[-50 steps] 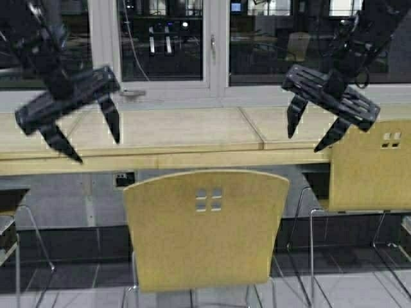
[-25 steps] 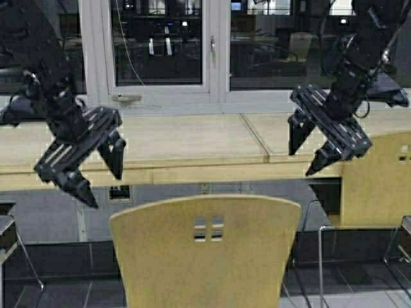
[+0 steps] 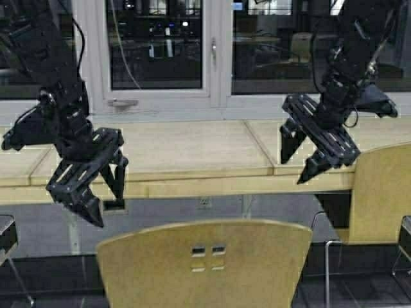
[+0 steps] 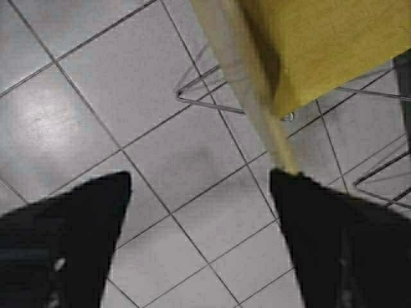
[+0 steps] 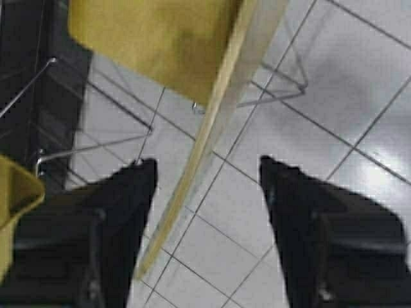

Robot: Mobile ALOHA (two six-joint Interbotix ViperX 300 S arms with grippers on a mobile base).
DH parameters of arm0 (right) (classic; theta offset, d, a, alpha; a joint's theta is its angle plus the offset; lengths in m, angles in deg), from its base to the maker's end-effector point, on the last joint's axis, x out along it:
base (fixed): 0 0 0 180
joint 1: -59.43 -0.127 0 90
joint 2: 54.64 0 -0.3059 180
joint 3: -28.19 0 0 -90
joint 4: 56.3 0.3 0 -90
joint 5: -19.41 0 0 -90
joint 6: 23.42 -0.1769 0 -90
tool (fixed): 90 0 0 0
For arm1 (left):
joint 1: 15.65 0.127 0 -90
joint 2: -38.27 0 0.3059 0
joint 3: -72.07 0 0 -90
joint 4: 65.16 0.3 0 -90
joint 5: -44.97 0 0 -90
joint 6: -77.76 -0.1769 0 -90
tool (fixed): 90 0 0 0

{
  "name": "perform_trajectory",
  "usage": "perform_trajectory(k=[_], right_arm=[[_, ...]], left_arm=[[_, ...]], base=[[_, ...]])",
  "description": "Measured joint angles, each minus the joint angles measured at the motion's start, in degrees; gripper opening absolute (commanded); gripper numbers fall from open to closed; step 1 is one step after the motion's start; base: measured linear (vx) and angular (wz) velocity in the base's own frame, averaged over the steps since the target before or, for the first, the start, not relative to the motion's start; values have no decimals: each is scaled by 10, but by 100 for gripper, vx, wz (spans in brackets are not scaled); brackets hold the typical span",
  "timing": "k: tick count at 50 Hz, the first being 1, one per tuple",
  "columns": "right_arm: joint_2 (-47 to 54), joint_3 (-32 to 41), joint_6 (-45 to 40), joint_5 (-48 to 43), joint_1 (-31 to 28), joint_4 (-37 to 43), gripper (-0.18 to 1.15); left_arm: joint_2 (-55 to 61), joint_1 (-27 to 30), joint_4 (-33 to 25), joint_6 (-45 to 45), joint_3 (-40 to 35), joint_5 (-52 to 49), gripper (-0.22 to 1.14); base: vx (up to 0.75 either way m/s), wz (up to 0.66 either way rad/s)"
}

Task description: Push the chairs under the table

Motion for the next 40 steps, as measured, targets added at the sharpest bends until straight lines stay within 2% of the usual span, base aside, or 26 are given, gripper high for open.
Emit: perform_trajectory(k=[10, 40], right_arm=[[38, 1, 3, 10, -4, 0, 88], [89, -13, 3, 18, -27, 0, 88]], left_arm=[[28, -17, -1, 10, -18, -8, 98], [78, -69, -2, 73, 0, -10, 98]], base=[[17, -6], [10, 1]])
